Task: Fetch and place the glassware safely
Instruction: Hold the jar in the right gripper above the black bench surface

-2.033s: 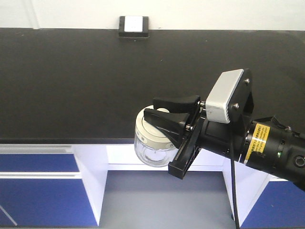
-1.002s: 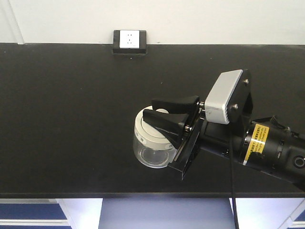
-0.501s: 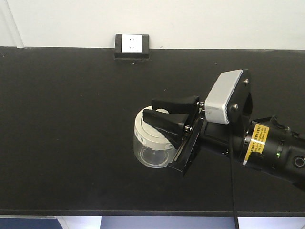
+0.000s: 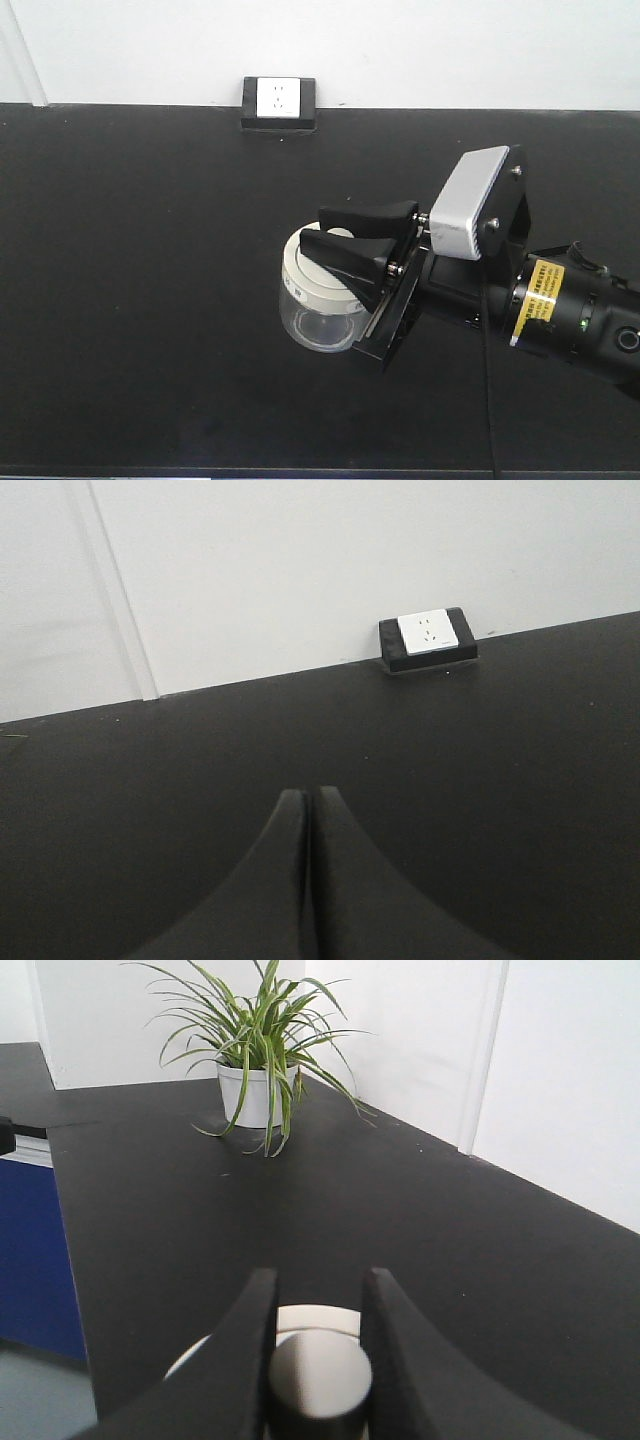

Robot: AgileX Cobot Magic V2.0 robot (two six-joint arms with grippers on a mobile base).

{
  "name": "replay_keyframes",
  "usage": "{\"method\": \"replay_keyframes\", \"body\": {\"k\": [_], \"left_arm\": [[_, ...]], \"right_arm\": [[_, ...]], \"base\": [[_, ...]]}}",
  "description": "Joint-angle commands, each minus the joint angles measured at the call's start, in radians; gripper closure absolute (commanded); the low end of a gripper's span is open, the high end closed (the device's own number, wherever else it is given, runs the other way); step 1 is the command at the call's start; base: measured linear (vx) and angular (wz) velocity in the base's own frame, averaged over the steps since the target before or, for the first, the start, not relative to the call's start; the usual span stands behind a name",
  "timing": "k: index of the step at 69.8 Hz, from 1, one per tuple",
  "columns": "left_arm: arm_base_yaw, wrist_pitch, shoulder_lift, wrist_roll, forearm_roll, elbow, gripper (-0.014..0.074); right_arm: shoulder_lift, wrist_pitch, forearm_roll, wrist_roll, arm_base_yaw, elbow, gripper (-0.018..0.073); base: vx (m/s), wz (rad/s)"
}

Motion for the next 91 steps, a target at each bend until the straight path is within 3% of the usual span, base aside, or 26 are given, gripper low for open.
{"method": "replay_keyframes", "body": {"k": [1, 91], "left_arm": [[-0.004, -0.071, 0.014, -0.004, -0.003, -0.029, 0.0603], [-0.004, -0.07, 0.014, -0.004, -0.003, -0.029, 0.0603]], "right_arm": [[-0.03, -0.068, 0.045, -0.003, -0.002, -0.032, 0.0563], [-0.018, -0.064, 0.045, -0.003, -0.002, -0.032, 0.0563]], "base": [[0.05, 0.0], [0.02, 0.0]]}}
